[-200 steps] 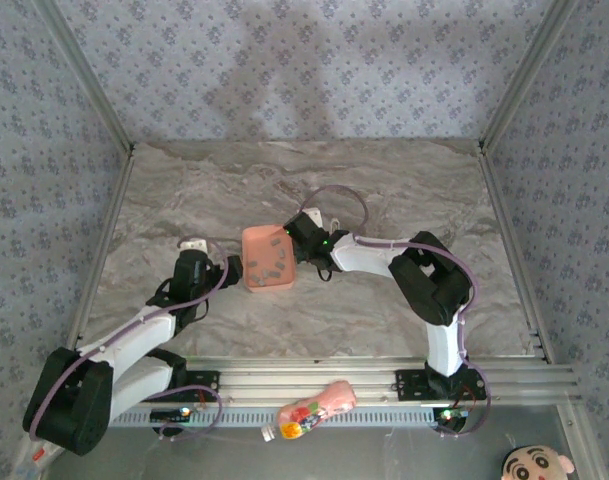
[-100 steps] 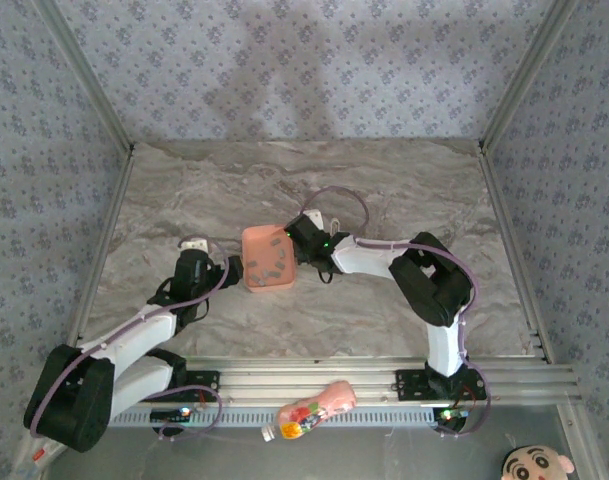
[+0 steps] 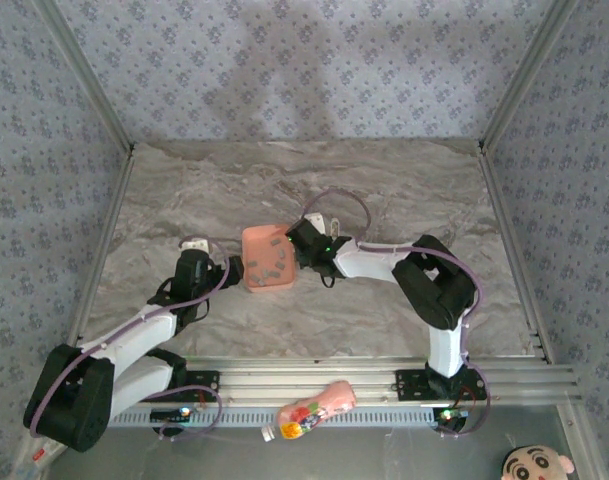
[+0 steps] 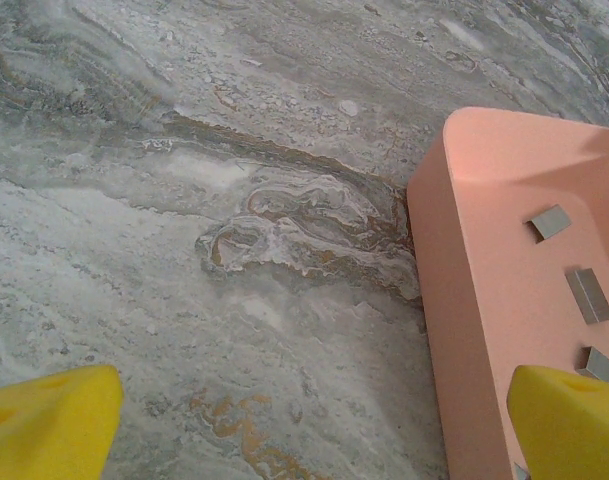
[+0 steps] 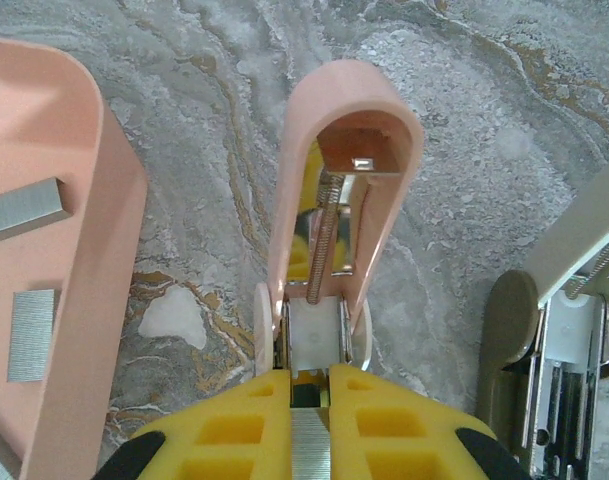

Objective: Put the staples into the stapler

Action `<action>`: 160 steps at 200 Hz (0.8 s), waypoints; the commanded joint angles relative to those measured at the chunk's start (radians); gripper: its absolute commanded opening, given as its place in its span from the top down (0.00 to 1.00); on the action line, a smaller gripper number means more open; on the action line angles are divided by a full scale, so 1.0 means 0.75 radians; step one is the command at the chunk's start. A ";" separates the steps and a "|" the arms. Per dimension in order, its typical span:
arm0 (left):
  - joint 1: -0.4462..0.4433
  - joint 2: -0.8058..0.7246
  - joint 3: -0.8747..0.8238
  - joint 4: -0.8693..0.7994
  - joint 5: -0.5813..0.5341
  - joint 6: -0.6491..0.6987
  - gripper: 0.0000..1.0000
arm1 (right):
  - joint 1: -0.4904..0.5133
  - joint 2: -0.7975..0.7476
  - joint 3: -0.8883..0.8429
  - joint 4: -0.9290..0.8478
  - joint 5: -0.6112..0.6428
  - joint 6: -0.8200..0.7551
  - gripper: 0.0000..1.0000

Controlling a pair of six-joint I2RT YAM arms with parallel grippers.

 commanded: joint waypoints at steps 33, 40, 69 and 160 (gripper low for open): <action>-0.012 0.012 0.043 0.027 0.008 0.004 0.02 | 0.004 -0.083 -0.036 -0.023 -0.013 0.018 0.86; -0.012 0.011 0.042 0.025 0.010 0.004 0.02 | 0.001 -0.089 -0.038 -0.018 -0.014 0.014 0.86; -0.012 0.012 0.045 0.027 0.008 0.004 0.02 | -0.017 -0.093 -0.039 0.010 -0.038 0.010 0.86; -0.012 0.015 0.043 0.026 0.003 0.004 0.02 | -0.027 -0.023 -0.028 0.000 -0.035 -0.019 0.86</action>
